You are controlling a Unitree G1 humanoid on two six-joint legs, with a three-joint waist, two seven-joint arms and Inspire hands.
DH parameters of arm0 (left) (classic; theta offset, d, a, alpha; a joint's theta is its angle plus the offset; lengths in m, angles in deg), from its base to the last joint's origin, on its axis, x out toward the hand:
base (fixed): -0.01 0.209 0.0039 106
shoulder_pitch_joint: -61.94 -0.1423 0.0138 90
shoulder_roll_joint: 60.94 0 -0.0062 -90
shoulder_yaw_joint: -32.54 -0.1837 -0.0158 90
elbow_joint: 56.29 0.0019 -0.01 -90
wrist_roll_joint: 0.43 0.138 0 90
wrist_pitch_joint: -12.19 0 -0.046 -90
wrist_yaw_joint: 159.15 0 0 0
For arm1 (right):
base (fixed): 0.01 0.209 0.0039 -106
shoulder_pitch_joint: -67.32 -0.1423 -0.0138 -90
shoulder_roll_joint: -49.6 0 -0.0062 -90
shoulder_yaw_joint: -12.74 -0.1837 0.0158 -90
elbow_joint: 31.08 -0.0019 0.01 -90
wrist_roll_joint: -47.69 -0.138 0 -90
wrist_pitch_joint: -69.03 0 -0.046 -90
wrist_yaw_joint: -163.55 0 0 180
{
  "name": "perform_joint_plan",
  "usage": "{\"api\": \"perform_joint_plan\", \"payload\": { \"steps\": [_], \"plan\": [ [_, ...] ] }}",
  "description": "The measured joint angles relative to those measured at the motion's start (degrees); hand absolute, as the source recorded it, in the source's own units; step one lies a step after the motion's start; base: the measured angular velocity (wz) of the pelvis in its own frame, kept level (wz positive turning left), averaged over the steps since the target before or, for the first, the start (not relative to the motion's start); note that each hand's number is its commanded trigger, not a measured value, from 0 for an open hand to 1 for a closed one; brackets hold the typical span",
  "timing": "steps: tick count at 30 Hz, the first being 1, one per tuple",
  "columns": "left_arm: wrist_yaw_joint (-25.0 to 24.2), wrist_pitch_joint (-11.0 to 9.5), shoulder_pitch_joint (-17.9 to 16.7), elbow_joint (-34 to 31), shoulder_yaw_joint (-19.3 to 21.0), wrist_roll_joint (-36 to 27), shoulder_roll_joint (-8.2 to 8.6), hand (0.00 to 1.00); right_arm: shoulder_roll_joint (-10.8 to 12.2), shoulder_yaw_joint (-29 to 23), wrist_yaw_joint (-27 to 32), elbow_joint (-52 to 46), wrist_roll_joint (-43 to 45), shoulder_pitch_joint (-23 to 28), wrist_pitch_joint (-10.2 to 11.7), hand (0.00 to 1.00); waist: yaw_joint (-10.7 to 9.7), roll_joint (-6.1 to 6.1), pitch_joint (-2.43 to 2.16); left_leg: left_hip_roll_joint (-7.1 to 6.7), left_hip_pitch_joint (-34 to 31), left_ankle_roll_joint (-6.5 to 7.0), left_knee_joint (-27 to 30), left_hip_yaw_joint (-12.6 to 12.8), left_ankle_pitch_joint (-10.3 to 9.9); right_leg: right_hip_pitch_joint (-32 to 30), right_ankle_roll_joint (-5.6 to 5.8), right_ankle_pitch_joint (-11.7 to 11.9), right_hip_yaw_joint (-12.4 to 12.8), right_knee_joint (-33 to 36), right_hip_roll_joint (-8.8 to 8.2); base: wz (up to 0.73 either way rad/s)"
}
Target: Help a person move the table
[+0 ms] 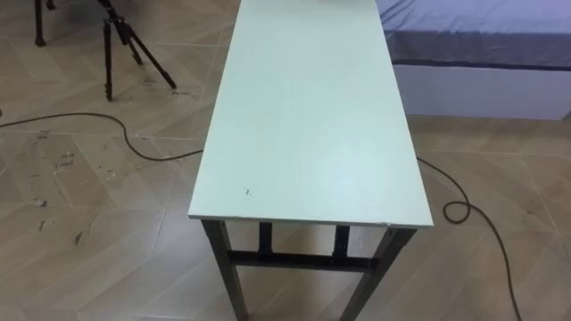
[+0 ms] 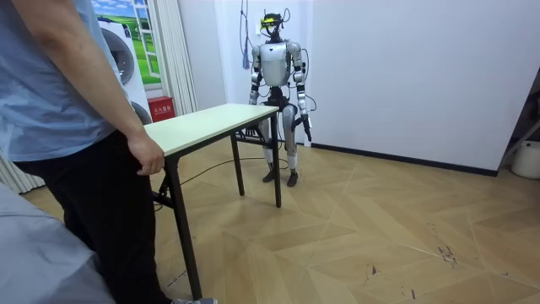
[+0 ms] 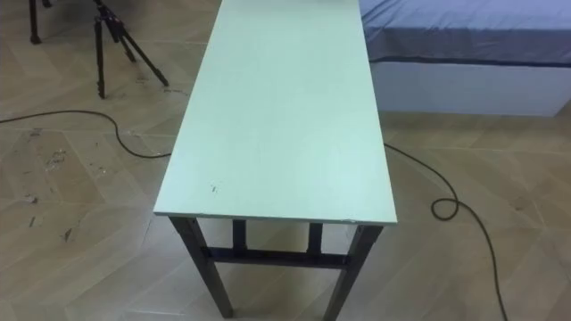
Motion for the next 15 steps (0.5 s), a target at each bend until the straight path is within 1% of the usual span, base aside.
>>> {"api": "perform_joint_plan", "payload": {
  "steps": [9, 10, 13, 15],
  "plan": [
    [0.01, 0.01, 0.01, -0.05, 0.08, 0.09, 0.04, 0.00, 0.00, 0.02, 0.04, 0.03, -0.14, -0.01, 0.00, 0.00, 0.00, 0.02, 0.12, -0.03, -0.11, 0.00, -0.05, 0.10, 0.00, -0.15, 0.00, -0.01, 0.18, -0.02, 0.01, 0.00],
    [0.01, 0.08, 0.01, -0.03, 0.24, 0.07, 0.04, 0.00, -0.01, 0.00, -0.12, 0.14, -0.15, -0.02, 0.00, 0.00, 0.01, 0.09, 0.06, -0.02, -0.09, 0.00, -0.06, 0.12, 0.00, -0.15, 0.00, 0.00, 0.19, -0.03, 0.01, 0.00],
    [0.00, 0.58, 0.01, -0.01, 0.54, -0.18, 0.03, 0.00, 0.00, 0.00, -0.81, 0.36, -0.15, -0.02, -0.10, 0.00, -0.02, -0.08, 0.09, -0.02, -0.06, 0.00, -0.06, 0.16, 0.00, -0.16, 0.00, 0.00, 0.23, -0.02, 0.03, 0.00],
    [-0.08, 0.78, 0.00, -0.02, 0.48, -0.46, 0.02, 0.00, 0.00, 0.05, -0.84, 0.44, -0.19, -0.03, -0.61, 0.00, -0.02, -0.26, 0.09, -0.02, -0.06, 0.00, -0.06, 0.18, 0.00, -0.18, 0.00, 0.00, 0.24, -0.02, 0.02, 0.00]
  ]
}}
